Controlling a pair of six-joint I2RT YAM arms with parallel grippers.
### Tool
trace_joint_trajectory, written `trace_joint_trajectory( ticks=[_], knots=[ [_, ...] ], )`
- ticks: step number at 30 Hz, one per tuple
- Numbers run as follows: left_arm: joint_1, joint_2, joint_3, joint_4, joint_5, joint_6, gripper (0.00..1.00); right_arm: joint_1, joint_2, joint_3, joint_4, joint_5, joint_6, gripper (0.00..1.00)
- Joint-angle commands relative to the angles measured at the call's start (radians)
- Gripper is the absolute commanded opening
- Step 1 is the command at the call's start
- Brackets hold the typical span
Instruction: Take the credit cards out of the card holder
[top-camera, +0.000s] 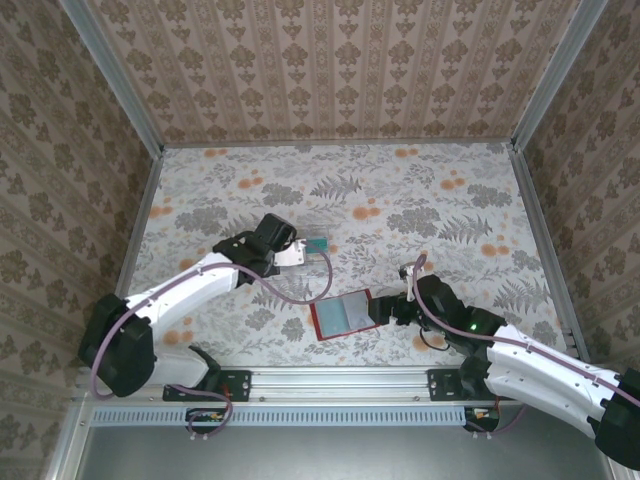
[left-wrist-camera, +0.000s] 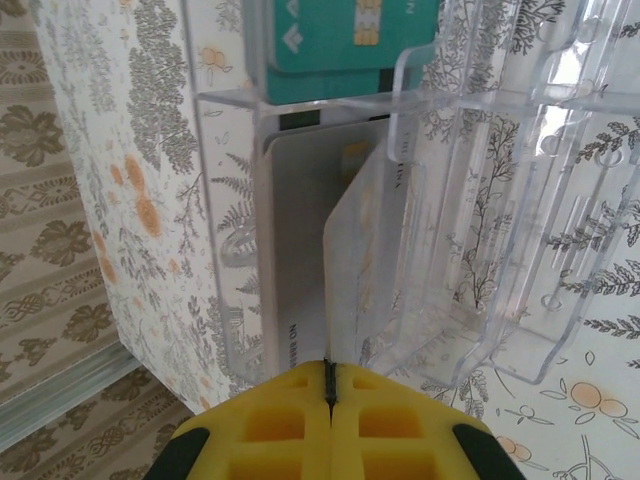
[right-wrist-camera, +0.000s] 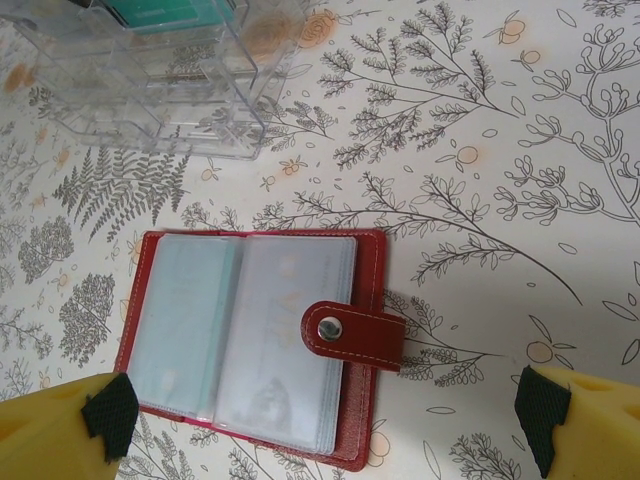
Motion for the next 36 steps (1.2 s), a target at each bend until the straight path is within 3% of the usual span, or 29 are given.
trace_joint_trajectory(
  ticks=[1, 5, 7, 17, 24, 36],
  knots=[
    [0.009, 0.034, 0.021, 0.002, 0.000, -0.011, 0.00, -0.005, -0.011, -0.012, 0.014, -0.016, -0.002, 1.00],
    [0.009, 0.070, 0.045, 0.000, -0.010, -0.022, 0.00, -0.006, -0.011, -0.015, 0.014, -0.019, -0.001, 1.00],
    [0.014, 0.084, 0.051, 0.016, -0.031, -0.026, 0.19, -0.007, -0.012, -0.015, 0.014, -0.019, -0.002, 1.00],
    [0.046, 0.130, 0.089, 0.056, -0.083, -0.043, 0.27, -0.011, -0.023, -0.017, 0.011, -0.024, -0.004, 1.00],
    [0.057, 0.138, 0.137, 0.021, -0.079, -0.086, 0.32, -0.013, -0.032, -0.020, 0.011, -0.028, -0.004, 1.00],
    [0.055, 0.120, 0.138, -0.007, -0.050, -0.091, 0.28, -0.015, -0.032, -0.024, 0.016, -0.033, -0.004, 1.00]
  ],
)
